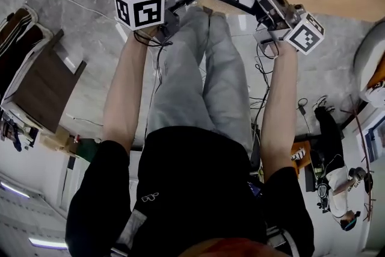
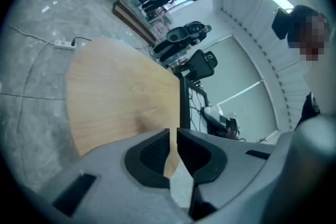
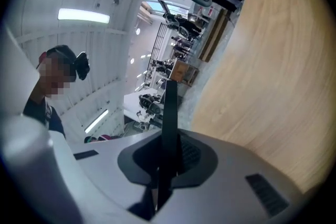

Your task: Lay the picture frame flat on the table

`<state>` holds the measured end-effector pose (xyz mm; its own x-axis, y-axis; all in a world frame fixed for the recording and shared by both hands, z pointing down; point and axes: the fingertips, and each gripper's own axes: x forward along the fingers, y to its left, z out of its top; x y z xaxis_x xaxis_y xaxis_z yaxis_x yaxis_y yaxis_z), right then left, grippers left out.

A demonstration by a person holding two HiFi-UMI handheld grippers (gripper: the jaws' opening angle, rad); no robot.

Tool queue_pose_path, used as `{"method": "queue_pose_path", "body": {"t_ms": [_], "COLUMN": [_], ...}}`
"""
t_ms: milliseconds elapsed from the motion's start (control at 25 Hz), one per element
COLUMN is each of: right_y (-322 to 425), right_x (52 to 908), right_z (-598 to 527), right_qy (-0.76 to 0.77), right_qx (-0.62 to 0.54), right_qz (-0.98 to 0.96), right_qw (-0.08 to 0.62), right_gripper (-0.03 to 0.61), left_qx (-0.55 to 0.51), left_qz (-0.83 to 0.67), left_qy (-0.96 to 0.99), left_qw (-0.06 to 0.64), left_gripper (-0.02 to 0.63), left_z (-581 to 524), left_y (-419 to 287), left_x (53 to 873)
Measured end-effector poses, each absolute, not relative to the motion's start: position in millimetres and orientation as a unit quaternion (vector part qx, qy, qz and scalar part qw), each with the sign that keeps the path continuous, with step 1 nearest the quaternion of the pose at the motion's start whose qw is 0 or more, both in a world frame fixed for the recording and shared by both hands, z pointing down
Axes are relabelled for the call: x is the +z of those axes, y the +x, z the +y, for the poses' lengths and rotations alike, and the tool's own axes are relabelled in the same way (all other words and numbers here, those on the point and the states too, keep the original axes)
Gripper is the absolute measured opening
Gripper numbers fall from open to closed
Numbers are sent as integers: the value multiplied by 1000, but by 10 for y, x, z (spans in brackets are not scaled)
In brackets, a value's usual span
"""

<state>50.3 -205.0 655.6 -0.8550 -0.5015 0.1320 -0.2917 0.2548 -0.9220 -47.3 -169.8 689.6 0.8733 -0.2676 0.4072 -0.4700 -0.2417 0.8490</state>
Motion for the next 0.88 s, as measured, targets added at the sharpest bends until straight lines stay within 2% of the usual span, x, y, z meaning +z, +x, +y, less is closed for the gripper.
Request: {"method": "queue_pose_path", "body": {"t_ms": [40,160,280,600,760,880], "right_y": [563,687,696,626,608,608], "right_x": [6626,6903,7130,7531,7662,7685], "right_z": [-2153,-2357,-2410,-2484,-2515,-2537], "right_qy": [-273,-317,-328,-349,-373,-396], "right_qx": [-555,-554,-558,-581,-545,-500], "right_qz": [780,767,762,735,748,762], "right_qw": [96,66,25,-9,-65,-112], "right_gripper": [28,28,28,28,31,57], "left_qx": [99,93,97,91,88,86], "left_qz": [-253,-267,-273,-271,-269,-267], "left_qy": [778,766,763,754,753,753], "left_qw": [567,577,578,591,595,595], "left_gripper": [27,16,12,12,12,12], "left_z": [-1697,-1641,-1545,-1469,-1476,-1496], "left_y": [-551,-649,-644,-540,-543,-548], "left_x": [6960,7015,7019,7065,7099,7098]}}
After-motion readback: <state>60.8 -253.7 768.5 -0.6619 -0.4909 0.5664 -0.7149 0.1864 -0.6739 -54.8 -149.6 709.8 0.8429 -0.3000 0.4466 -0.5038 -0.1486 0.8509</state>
